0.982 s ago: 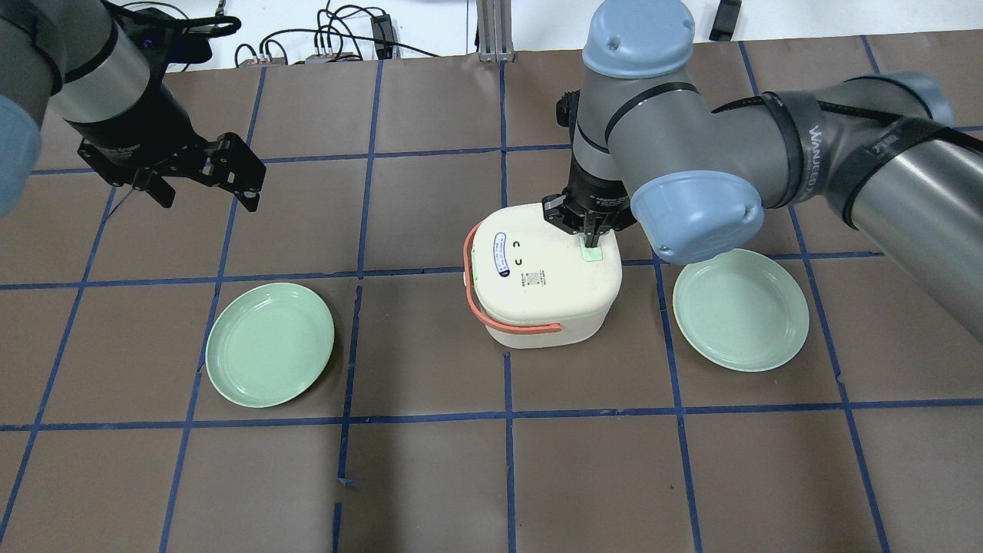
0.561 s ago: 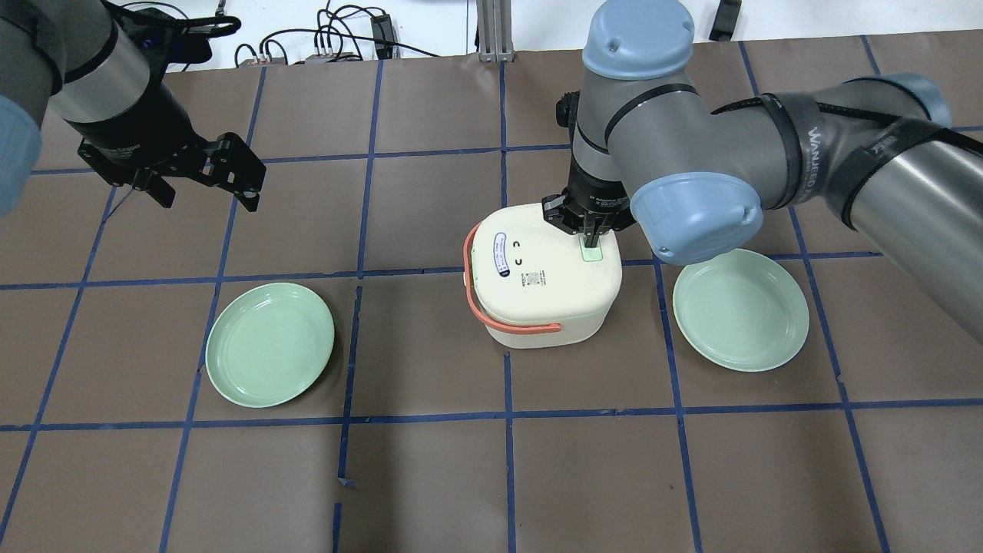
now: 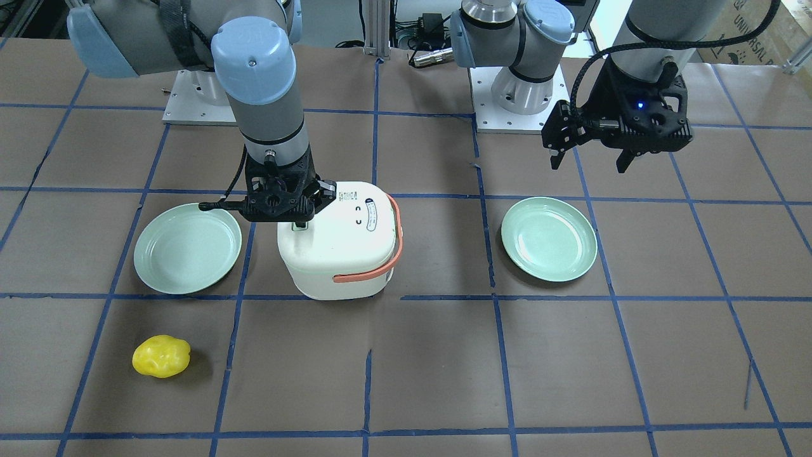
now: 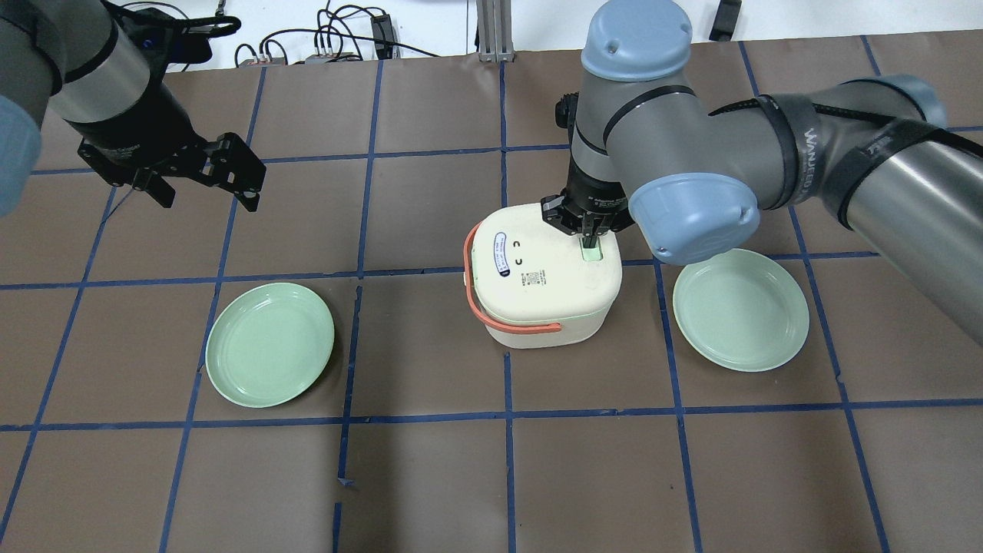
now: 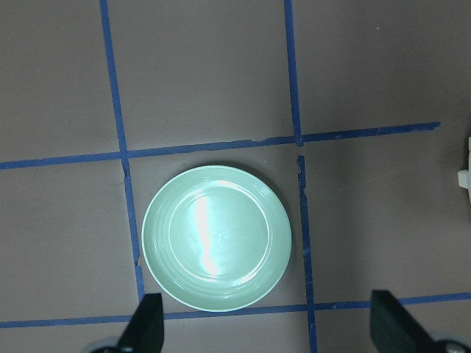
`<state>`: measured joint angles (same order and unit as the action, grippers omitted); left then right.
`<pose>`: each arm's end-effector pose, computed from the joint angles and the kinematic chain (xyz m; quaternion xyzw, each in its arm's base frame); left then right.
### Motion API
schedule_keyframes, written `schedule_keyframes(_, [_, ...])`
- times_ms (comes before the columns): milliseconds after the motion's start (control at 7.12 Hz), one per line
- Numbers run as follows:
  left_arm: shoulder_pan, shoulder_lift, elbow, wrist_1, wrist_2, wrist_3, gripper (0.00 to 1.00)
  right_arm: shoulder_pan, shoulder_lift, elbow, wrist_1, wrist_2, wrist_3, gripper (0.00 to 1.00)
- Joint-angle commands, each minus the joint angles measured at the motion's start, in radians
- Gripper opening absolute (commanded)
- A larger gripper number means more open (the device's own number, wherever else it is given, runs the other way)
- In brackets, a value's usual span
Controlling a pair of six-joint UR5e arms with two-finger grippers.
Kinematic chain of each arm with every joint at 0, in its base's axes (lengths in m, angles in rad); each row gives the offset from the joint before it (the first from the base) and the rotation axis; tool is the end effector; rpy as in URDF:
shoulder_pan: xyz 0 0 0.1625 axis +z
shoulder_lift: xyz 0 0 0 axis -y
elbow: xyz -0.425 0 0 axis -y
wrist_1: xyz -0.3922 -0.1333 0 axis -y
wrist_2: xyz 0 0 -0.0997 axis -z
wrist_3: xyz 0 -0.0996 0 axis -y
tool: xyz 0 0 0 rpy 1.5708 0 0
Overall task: Press rice cooker button
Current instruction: 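Press down on the green button with the right gripper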
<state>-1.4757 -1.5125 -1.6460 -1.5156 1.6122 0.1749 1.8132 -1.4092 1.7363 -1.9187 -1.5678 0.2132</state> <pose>-0.0839 -0.4810 0.4845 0.0395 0.9988 -0.0162 0.0231 0.2597 -0.4936 0.3584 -0.0146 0.9998 -0.0098 0.0038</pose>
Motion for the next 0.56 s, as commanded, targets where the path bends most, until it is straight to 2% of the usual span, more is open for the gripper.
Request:
schedule_keyframes(0, [0.000,0.000,0.000,0.000,0.000,0.000,1.00,0.000,0.001,0.009,-0.002,0.000,-0.001,0.05])
schedule_keyframes(421, [0.000,0.000,0.000,0.000,0.000,0.000,1.00,0.000,-0.001,0.012,-0.014,0.002,0.003,0.05])
